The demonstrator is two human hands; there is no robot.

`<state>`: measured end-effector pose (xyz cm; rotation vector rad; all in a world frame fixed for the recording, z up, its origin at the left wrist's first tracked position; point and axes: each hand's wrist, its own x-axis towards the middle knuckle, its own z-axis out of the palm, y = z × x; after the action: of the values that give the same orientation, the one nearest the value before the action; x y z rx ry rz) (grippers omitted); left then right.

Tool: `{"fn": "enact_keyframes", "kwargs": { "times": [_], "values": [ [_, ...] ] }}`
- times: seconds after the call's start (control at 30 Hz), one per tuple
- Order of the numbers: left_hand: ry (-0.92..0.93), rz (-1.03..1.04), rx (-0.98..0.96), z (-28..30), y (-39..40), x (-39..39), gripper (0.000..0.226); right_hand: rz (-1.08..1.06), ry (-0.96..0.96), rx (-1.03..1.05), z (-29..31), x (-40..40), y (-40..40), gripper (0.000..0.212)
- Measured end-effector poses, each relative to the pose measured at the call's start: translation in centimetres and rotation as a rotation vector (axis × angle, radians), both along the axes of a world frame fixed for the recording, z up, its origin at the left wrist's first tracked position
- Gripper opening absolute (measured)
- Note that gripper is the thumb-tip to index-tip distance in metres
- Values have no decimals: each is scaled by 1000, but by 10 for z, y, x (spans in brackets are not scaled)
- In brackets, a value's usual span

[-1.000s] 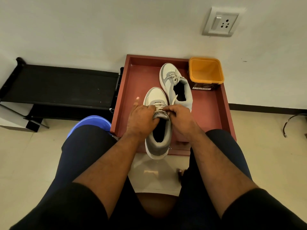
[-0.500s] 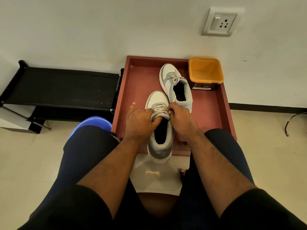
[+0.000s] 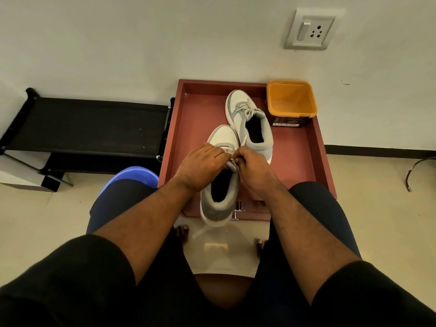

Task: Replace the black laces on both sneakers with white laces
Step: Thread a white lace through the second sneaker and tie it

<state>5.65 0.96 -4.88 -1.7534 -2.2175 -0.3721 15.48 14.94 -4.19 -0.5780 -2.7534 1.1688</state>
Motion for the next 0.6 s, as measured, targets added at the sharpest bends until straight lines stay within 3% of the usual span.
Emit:
{"fn": "enact_keyframes", "kwargs": {
  "times": [0.2, 0.37, 0.5, 0.6],
  "values": [
    [-280, 159, 0, 0, 1, 13, 34, 37, -134, 225, 0, 4, -2, 11],
    [-436, 285, -36, 8, 2, 15, 29, 2, -199, 295, 5, 5, -4, 13],
    [-907, 373, -78, 9, -12, 11, 62, 9, -164, 202, 9, 8, -1, 27],
    [-1206, 436, -67, 10, -26, 4, 54, 45, -164, 194, 5, 5, 2, 31]
  ]
}}
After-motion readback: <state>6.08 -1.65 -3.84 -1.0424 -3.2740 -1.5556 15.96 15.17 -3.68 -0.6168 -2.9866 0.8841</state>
